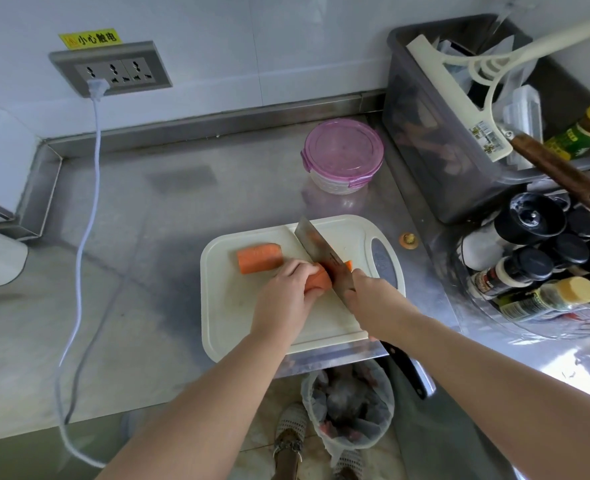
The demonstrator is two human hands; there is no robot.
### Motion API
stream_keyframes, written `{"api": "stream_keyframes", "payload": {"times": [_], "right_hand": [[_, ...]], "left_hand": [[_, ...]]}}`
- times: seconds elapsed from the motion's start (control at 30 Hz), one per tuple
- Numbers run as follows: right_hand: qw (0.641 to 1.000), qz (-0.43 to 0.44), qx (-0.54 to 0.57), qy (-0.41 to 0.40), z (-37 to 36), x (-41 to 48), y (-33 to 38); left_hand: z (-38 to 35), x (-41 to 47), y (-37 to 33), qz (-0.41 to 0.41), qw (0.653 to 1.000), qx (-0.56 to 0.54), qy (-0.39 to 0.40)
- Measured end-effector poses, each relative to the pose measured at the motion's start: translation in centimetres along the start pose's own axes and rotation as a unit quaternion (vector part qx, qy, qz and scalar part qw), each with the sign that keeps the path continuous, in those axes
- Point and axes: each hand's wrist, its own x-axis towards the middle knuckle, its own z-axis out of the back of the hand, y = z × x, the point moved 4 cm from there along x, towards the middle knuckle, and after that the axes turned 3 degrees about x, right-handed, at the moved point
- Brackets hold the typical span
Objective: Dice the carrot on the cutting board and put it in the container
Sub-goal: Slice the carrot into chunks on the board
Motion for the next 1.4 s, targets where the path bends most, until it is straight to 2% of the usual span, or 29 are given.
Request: {"api": "stream_keyframes", "payload": {"times": [0.07,0.1,0.23,0.4,0.97,1.17,1.4], "right_hand": [[1.0,0.003,-0.006,0.022,0.0,0.0,-0.1],[1.0,0.014,0.024,0.002,0.2,0.1,-0.2],[0.995,0.063,-0.02,-0.07,1.1,-0.8,0.1],[0.992,0.084,-0.063,-0.063,1.4,-2.0,0.5],[0.976,0.079,-0.186,-0.075,0.3,-2.2,0.7],[0.981,0.078,-0.172,-0.051,0.4,-2.0,0.6],[0.993,0.066,-0.083,-0.057,0.7,-2.1,0.7]], "left_hand": [[0.1,-0.1,0.1,0.001,1.0,-0.006,0.006],[0.1,-0.2,0.2,-0.003,1.0,-0.006,0.01],[0.6,-0.4,0.4,-0.003,1.0,0.009,0.025],[0.6,-0.2,0.3,0.032,0.999,-0.007,0.018],[0.5,-0.1,0.4,0.035,0.999,-0.01,0.021],[0.6,-0.2,0.4,0.029,0.999,-0.002,0.021],[0.5,-0.2,0.4,0.025,0.999,-0.006,0.021]]}}
